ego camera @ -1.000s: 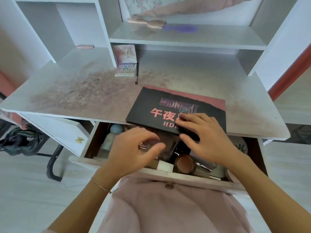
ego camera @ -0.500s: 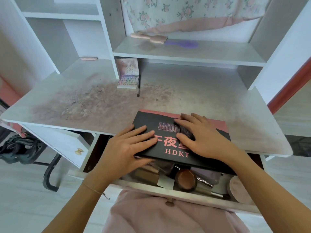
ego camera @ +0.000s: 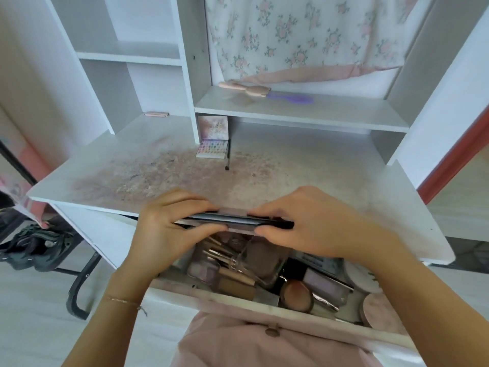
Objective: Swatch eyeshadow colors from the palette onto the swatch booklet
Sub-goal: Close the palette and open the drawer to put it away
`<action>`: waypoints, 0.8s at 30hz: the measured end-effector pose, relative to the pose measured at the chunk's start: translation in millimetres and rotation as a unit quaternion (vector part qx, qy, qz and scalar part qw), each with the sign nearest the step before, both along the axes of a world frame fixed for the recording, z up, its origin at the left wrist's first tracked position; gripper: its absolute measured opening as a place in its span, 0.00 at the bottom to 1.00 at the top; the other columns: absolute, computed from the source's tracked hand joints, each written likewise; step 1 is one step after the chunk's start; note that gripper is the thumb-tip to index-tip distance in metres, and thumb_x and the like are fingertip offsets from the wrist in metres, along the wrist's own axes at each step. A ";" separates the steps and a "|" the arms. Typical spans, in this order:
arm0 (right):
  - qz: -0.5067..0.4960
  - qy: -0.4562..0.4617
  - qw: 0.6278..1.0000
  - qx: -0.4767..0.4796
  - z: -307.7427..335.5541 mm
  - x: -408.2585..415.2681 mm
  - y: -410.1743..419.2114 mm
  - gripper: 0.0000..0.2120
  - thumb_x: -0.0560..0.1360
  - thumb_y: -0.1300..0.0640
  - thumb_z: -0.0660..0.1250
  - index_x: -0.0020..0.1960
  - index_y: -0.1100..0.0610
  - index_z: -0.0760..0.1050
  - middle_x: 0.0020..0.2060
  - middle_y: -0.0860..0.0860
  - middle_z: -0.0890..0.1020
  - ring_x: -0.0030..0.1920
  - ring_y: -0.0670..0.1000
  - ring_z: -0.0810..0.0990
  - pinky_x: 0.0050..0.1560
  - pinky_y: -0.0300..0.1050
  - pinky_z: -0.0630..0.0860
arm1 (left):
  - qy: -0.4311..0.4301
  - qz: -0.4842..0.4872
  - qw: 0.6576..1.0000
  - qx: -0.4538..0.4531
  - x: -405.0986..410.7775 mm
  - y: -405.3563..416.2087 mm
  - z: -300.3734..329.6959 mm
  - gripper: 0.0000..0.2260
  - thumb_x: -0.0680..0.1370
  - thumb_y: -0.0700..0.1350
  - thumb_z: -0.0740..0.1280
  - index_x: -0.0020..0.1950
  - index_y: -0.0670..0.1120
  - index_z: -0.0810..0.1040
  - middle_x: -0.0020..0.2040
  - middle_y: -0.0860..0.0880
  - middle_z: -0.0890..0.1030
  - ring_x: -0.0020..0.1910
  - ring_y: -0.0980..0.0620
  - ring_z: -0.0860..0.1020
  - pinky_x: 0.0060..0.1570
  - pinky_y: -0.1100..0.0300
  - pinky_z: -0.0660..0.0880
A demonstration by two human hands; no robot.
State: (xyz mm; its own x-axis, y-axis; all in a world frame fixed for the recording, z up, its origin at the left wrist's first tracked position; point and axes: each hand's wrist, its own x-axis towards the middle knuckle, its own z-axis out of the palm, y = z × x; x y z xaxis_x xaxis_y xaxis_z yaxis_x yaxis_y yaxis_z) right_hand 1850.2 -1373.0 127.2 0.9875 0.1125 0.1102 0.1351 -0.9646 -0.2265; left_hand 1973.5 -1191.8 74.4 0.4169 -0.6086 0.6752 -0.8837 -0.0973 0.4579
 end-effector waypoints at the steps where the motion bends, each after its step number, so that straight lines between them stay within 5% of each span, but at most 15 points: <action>1: -0.006 -0.024 1.000 -0.017 6.0 -0.7 0.6 0.15 0.76 0.46 0.58 0.60 0.44 0.74 0.40 0.46 0.84 0.32 0.42 0.75 0.33 0.33 0.68 | 0.008 0.007 1.000 -0.015 -1.1 -0.7 5.2 0.13 0.67 0.52 0.71 0.42 0.43 0.83 0.40 0.52 0.80 0.39 0.59 0.76 0.44 0.66 0.73; 6: -0.008 -0.092 0.996 -0.013 16.0 -13.3 1.5 0.13 0.76 0.47 0.56 0.50 0.50 0.77 0.34 0.48 0.82 0.34 0.47 0.74 0.35 0.41 0.69 | 0.007 0.003 0.999 -0.043 -6.7 1.8 20.9 0.11 0.67 0.54 0.72 0.40 0.47 0.82 0.38 0.54 0.79 0.39 0.59 0.76 0.43 0.67 0.71; 10: -0.012 -0.076 0.997 0.012 -6.4 -21.3 2.2 0.15 0.77 0.46 0.55 0.54 0.49 0.77 0.38 0.48 0.83 0.35 0.49 0.76 0.39 0.45 0.72 | 0.001 -0.012 1.000 -0.016 -10.5 1.0 6.0 0.12 0.67 0.55 0.71 0.39 0.46 0.83 0.37 0.55 0.79 0.37 0.59 0.76 0.39 0.64 0.73; 14: -0.054 -0.032 0.997 -0.038 -47.6 -27.8 4.0 0.14 0.79 0.48 0.53 0.60 0.49 0.72 0.48 0.48 0.82 0.45 0.51 0.79 0.43 0.46 0.74 | -0.095 0.040 0.992 0.073 -19.4 -5.4 -32.3 0.13 0.70 0.55 0.68 0.41 0.45 0.82 0.38 0.52 0.81 0.37 0.55 0.77 0.38 0.62 0.74; 19: -0.058 -0.113 0.989 -0.077 -85.7 -34.6 10.6 0.09 0.69 0.51 0.69 0.47 0.52 0.81 0.38 0.44 0.85 0.36 0.46 0.83 0.26 0.38 0.77 | -0.077 0.023 0.987 0.136 -19.8 -8.7 -61.4 0.09 0.66 0.50 0.75 0.41 0.47 0.81 0.40 0.52 0.81 0.40 0.55 0.78 0.38 0.61 0.77; 22: -0.082 -0.067 0.993 -0.058 -109.9 -35.5 10.7 0.10 0.66 0.52 0.74 0.47 0.49 0.82 0.43 0.43 0.84 0.43 0.45 0.83 0.31 0.37 0.78 | -0.028 0.020 0.973 0.228 -17.1 -7.4 -73.5 0.12 0.65 0.51 0.76 0.45 0.49 0.82 0.45 0.54 0.81 0.45 0.55 0.78 0.44 0.62 0.76; 24: -0.124 -0.025 0.991 -0.032 -124.4 -33.1 8.6 0.10 0.74 0.50 0.65 0.54 0.47 0.79 0.53 0.41 0.81 0.54 0.44 0.78 0.42 0.41 0.78 | 0.029 0.032 0.965 0.259 -15.3 -6.6 -83.9 0.14 0.70 0.54 0.71 0.53 0.51 0.80 0.52 0.56 0.80 0.52 0.58 0.75 0.51 0.66 0.69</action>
